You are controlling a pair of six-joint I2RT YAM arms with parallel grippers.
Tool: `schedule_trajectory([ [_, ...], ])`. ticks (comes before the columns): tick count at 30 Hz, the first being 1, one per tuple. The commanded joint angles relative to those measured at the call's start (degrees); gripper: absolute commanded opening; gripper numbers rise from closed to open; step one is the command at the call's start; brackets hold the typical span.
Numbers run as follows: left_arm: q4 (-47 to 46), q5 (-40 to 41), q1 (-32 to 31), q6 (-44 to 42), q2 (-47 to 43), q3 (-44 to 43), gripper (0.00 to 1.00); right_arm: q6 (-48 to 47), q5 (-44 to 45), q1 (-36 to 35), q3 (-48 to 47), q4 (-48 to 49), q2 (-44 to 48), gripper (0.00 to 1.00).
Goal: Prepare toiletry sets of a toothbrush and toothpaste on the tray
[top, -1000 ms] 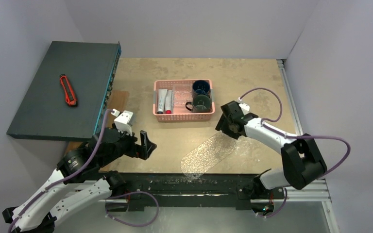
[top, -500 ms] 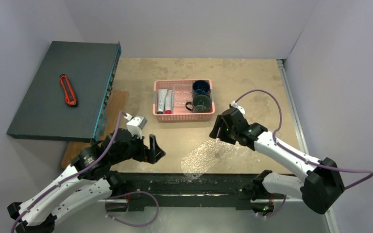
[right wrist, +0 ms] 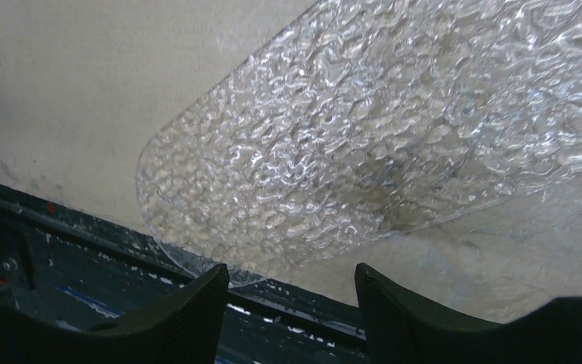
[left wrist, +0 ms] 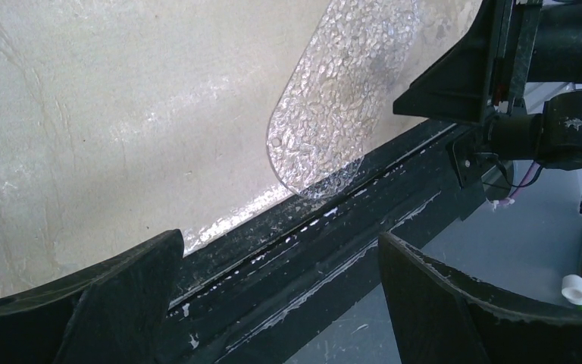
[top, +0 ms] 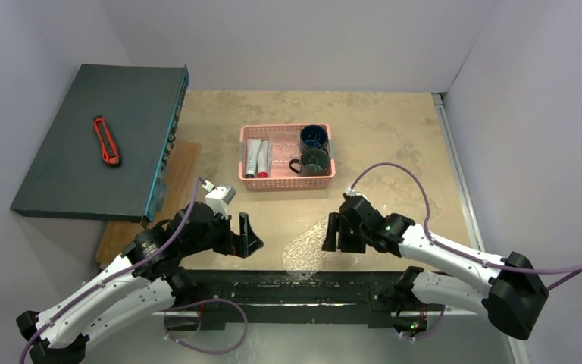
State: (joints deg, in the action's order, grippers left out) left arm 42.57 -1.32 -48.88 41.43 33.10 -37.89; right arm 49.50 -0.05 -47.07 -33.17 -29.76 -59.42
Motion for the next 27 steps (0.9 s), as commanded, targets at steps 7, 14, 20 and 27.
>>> schedule_trajectory([
  [7,-3.02,-0.26,-0.21,0.07,-0.28,-0.29,0.99,3.83,-2.23,-5.68,3.65,2.62,-1.14,0.65],
  [14,-2.38,1.02,-0.17,0.02,-2.10,0.06,0.99,5.96,-2.39,-7.59,4.60,7.71,-4.83,0.65],
  [20,-2.08,1.15,-0.16,-0.03,-2.26,0.31,0.99,7.38,-2.14,-9.00,4.14,11.54,-8.86,0.66],
  [27,-1.56,3.13,-0.21,-0.36,-2.60,0.44,0.99,8.20,-2.14,-11.20,0.98,15.48,-15.22,0.66],
])
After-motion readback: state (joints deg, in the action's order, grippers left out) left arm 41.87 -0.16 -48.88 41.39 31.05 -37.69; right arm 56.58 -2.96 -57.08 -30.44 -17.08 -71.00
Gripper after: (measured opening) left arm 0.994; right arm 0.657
